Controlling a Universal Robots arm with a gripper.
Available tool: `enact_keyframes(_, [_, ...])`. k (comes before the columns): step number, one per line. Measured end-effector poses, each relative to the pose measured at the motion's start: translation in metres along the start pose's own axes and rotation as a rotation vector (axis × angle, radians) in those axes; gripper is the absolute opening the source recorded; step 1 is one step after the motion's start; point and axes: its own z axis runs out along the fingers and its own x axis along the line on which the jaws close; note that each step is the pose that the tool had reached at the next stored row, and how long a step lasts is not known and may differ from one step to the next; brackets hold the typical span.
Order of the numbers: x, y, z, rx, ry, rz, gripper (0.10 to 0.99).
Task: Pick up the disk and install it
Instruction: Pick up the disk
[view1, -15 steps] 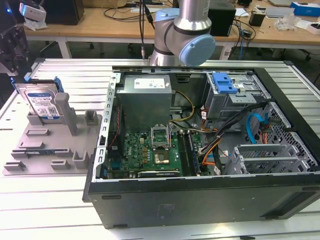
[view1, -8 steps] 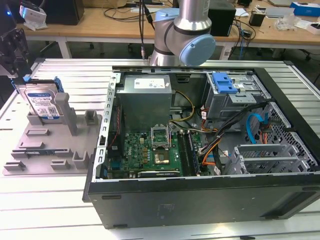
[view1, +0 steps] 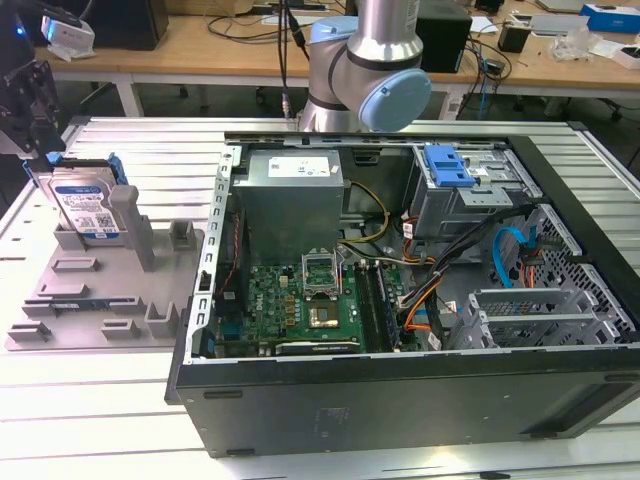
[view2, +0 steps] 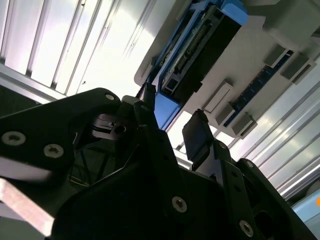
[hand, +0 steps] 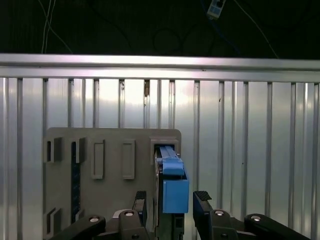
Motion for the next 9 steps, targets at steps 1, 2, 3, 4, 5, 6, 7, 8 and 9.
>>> enact_keyframes(1, [0.0,0.0,0.0006,0.0,0.0,0.0,0.498])
enact_keyframes(2, [-0.0001,0.0,0.0018,0.0,0.0,0.0,0.498])
enact_keyframes(3, [-0.0002,0.0,0.0031,0.0,-0.0001,0.0,0.498])
enact_keyframes(4, [-0.0002,0.0,0.0044,0.0,0.0,0.0,0.498])
enact_keyframes(5, [-0.0003,0.0,0.005,0.0,0.0,0.0,0.498])
enact_keyframes(6, [-0.0003,0.0,0.0056,0.0,0.0,0.0,0.498])
enact_keyframes(7, [-0.0004,-0.0001,0.0062,0.0,0.0,0.0,0.498])
enact_keyframes(8, [-0.0004,-0.0001,0.0066,0.0,0.0001,0.0,0.498])
enact_keyframes(9, [-0.0005,-0.0001,0.0069,0.0,0.0001,0.0,0.498])
